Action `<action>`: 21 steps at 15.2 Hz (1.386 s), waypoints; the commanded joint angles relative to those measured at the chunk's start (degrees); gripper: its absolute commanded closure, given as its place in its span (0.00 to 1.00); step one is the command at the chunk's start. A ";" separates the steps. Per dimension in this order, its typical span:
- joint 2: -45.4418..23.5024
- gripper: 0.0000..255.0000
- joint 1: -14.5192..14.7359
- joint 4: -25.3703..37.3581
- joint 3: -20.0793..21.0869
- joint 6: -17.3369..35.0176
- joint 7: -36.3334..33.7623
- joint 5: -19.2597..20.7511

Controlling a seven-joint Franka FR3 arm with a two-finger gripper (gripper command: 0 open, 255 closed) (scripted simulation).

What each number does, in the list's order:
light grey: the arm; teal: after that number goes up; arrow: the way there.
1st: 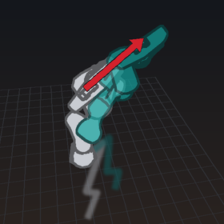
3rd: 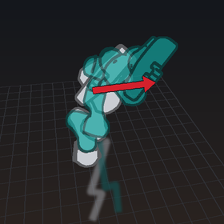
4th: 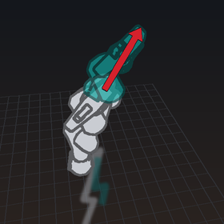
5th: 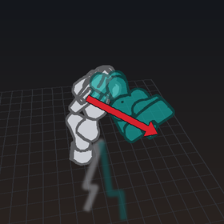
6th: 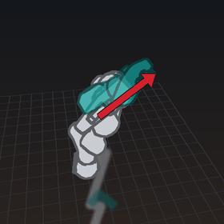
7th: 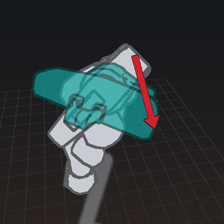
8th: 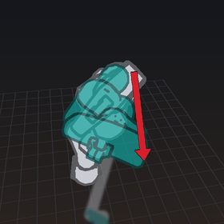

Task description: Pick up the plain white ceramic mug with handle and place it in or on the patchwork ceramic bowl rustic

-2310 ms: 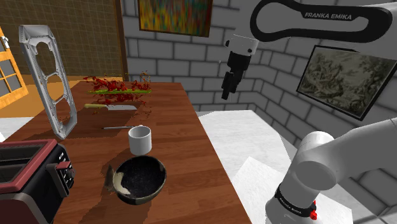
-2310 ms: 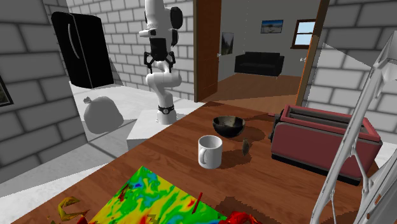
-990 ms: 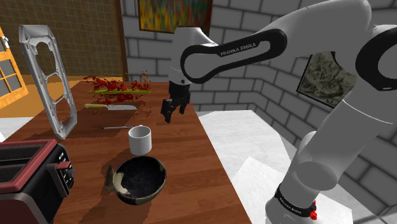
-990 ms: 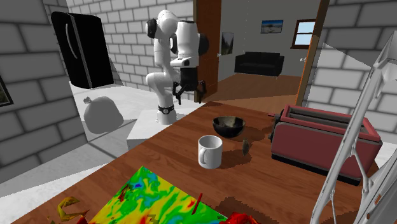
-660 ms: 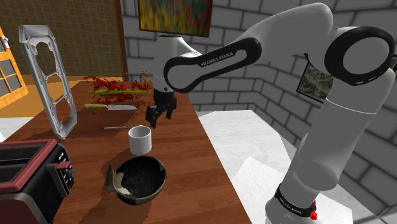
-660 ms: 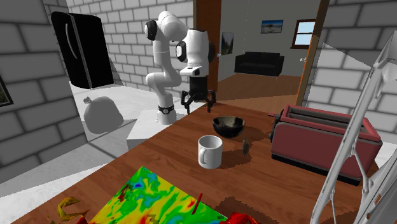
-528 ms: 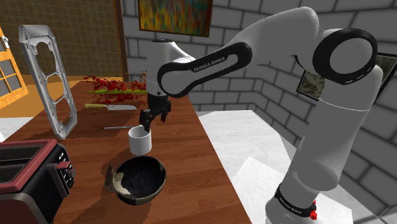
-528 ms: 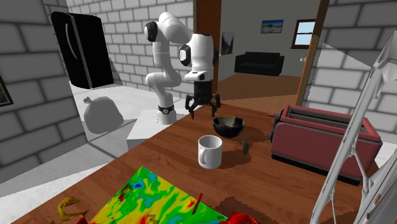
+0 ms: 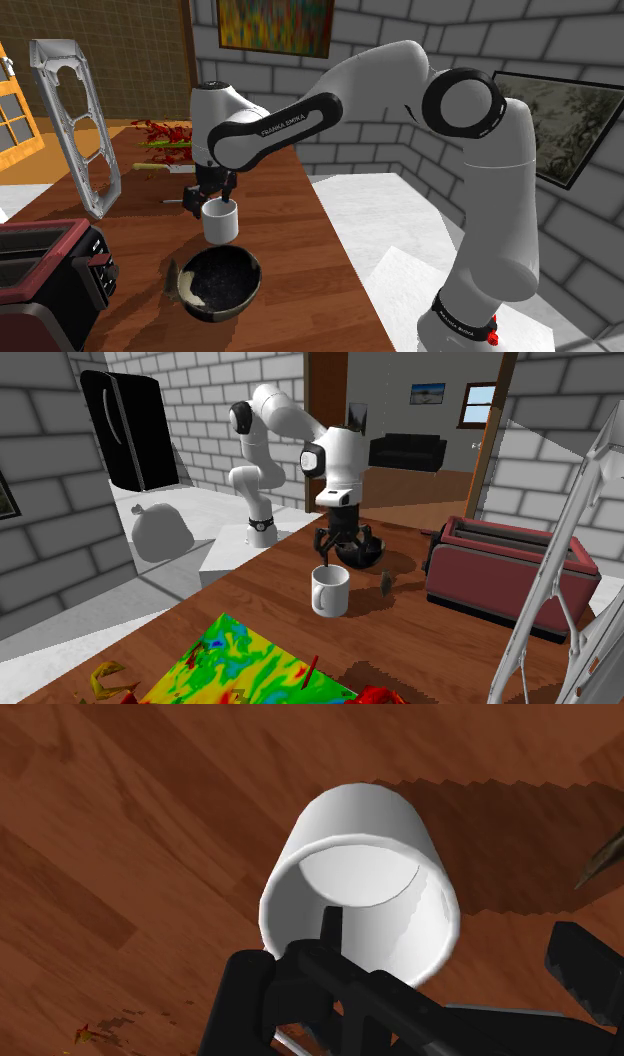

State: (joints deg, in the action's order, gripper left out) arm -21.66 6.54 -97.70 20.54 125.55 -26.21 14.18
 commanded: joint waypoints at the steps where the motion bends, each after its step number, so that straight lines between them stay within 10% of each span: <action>1: -2.87 0.00 1.25 3.10 -0.29 -0.38 -1.21 1.22; 16: -6.26 0.00 1.71 2.32 -1.20 3.62 -2.13 2.77; 17: -6.26 1.00 1.71 2.32 -1.20 3.62 -2.13 2.77; 21: -6.26 1.00 1.71 2.32 -1.20 3.62 -2.13 2.77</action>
State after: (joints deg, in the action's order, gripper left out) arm -27.93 8.26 -95.38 19.34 129.17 -28.34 16.95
